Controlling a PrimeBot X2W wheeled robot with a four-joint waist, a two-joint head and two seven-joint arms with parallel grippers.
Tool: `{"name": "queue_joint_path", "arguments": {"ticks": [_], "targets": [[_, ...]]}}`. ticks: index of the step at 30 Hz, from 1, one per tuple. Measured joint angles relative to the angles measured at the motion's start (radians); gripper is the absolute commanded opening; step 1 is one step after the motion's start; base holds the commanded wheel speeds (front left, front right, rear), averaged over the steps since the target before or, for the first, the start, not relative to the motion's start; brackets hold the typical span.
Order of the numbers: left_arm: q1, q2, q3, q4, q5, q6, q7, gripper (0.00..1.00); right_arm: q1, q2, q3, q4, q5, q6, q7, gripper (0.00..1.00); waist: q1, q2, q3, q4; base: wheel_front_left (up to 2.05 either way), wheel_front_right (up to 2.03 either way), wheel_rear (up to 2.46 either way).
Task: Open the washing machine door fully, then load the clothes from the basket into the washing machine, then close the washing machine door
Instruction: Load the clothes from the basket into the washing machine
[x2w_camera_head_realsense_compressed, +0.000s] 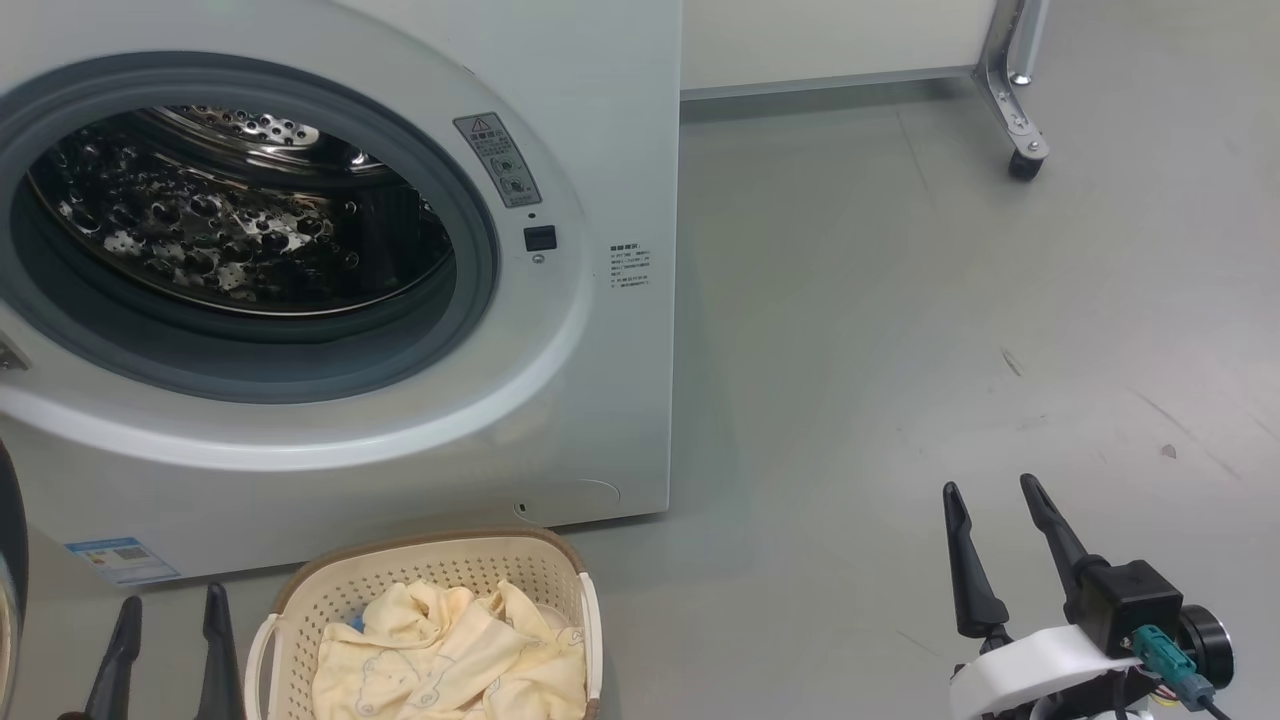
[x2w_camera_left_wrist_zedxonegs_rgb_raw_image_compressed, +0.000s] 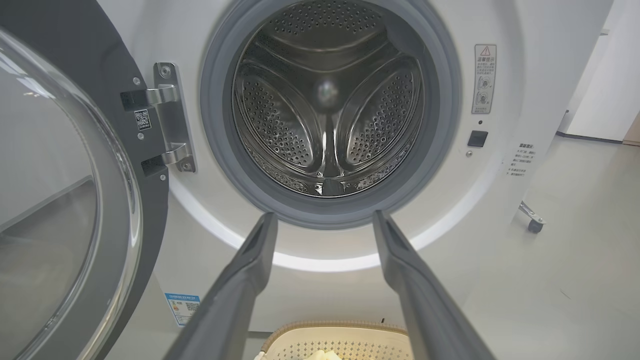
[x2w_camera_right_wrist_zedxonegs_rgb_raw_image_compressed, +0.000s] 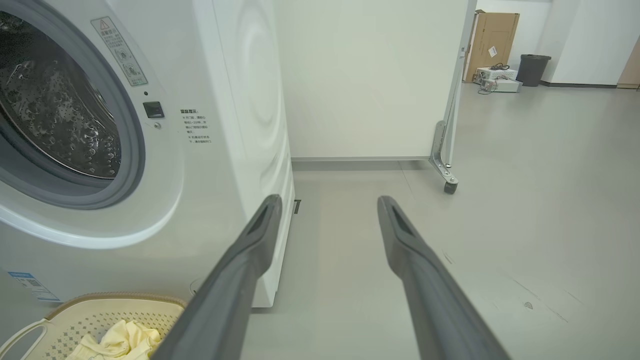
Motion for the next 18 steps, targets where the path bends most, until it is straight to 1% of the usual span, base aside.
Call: {"name": "queue_joint_path", "arguments": {"ticks": [7, 12, 18], "targets": [[0.029, 0.002, -0.030, 0.016, -0.017, 0.000, 0.000, 1.00, 0.000, 0.008, 0.012, 0.005, 0.001, 0.001, 0.000, 1.00, 0.0000, 0.0000, 0.043, -0.007, 0.00, 0.00, 0.00], [0.029, 0.021, -0.075, 0.022, -0.022, 0.000, 0.000, 1.00, 0.000, 0.016, 0.013, 0.006, 0.001, 0.001, 0.000, 1.00, 0.0000, 0.0000, 0.085, -0.014, 0.00, 0.00, 0.00], [0.023, 0.040, -0.125, 0.055, -0.064, 0.000, 0.000, 1.00, -0.002, 0.030, 0.022, 0.010, 0.001, 0.000, 0.003, 1.00, 0.0000, 0.0000, 0.147, -0.022, 0.00, 0.00, 0.00]]}}
